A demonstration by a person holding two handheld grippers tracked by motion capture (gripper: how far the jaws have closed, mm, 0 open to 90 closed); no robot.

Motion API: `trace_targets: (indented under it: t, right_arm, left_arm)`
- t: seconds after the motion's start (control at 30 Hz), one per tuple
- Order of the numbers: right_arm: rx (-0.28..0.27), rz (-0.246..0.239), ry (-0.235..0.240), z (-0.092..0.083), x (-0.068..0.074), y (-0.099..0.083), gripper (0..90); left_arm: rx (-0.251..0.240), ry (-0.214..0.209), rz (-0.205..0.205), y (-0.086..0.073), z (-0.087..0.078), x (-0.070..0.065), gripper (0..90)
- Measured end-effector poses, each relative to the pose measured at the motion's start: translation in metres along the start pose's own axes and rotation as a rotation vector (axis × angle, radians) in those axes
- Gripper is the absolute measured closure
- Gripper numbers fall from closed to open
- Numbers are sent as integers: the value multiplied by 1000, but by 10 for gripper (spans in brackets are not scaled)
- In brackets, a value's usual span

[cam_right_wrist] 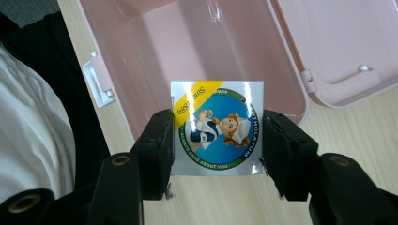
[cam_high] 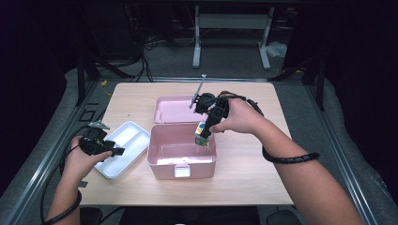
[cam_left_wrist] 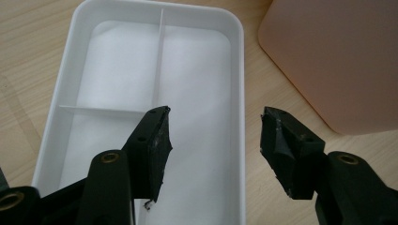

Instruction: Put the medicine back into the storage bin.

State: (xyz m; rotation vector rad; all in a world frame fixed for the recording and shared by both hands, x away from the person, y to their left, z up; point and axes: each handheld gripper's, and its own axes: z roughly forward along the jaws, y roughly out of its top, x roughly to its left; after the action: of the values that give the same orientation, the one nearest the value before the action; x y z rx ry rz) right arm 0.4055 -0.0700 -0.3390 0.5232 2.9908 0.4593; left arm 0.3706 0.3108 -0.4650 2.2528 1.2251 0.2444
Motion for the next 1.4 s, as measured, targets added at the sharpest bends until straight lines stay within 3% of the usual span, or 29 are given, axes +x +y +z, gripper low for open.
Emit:
trace_targets:
  t: [0.33, 0.73, 1.13, 1.4]
  right_arm:
    - [11, -31, 27, 12, 4, 5, 468]
    - [23, -153, 33, 35, 9, 6, 468]
    - [25, -174, 20, 62, 5, 0, 466]
    - [57, -187, 11, 79, 3, -2, 466]
  left_arm:
    - [5, 0, 4, 0, 1, 0, 430]
    - [9, -2, 7, 0, 1, 0, 430]
    - [9, -4, 4, 0, 2, 0, 430]
    - [13, -5, 5, 0, 3, 0, 430]
